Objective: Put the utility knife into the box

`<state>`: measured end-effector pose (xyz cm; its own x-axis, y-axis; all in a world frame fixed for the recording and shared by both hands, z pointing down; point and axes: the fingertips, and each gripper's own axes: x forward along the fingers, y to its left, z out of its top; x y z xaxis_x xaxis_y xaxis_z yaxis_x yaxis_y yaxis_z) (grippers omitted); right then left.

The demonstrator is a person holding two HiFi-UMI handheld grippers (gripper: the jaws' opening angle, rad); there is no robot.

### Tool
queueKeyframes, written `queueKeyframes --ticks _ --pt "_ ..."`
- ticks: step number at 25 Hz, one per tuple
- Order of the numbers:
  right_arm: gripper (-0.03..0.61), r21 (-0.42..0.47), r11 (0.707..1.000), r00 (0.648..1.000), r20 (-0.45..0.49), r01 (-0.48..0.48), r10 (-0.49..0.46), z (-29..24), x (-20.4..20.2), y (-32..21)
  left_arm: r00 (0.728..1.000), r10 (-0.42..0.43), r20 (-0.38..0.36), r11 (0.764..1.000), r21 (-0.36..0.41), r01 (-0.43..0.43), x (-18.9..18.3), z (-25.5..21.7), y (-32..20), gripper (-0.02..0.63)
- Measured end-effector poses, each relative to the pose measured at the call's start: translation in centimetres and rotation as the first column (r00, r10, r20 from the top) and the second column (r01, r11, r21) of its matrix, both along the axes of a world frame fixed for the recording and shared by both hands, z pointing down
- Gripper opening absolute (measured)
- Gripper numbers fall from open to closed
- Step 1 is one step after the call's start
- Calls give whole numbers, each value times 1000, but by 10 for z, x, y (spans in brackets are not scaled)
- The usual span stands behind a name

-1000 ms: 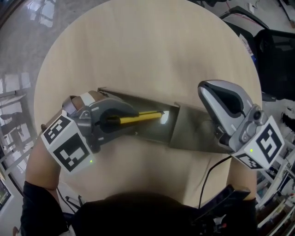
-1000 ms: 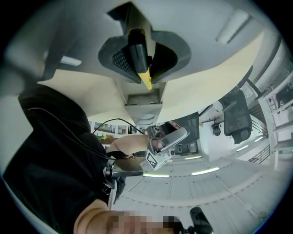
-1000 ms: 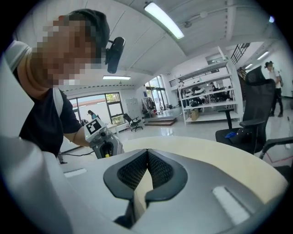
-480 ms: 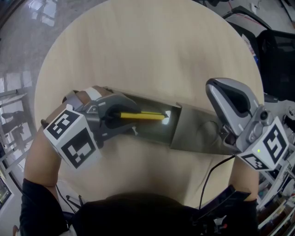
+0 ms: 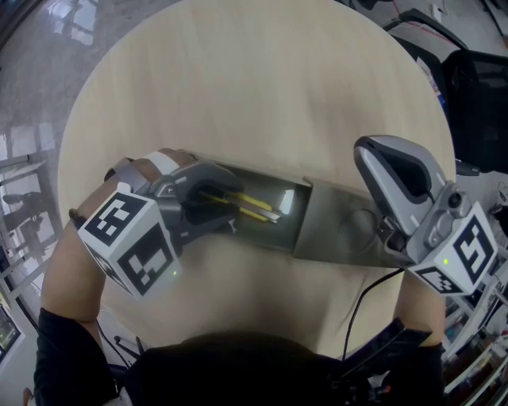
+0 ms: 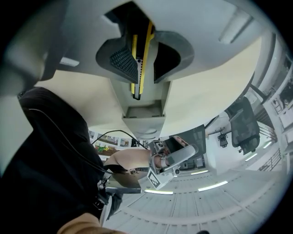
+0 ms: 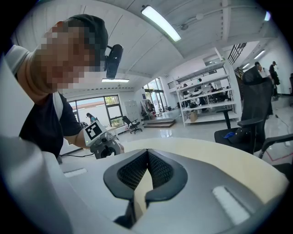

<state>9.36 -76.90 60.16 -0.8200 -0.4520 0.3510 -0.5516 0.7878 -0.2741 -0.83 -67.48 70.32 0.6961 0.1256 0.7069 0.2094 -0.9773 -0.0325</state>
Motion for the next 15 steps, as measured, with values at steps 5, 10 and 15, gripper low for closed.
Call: queueKeyframes --ticks 5,10,15 --pt "15 -4 1000 1000 6 -5 5 0 1 0 995 -68 -76 997 -44 65 3 -10 -8 115" --pt "15 -18 1000 1000 11 -20 20 5 6 0 974 -124 -190 992 -45 118 8 -26 -19 55" --pt "15 -23 999 999 21 -41 41 2 9 3 927 -214 -308 976 -32 215 6 -59 -39 0"
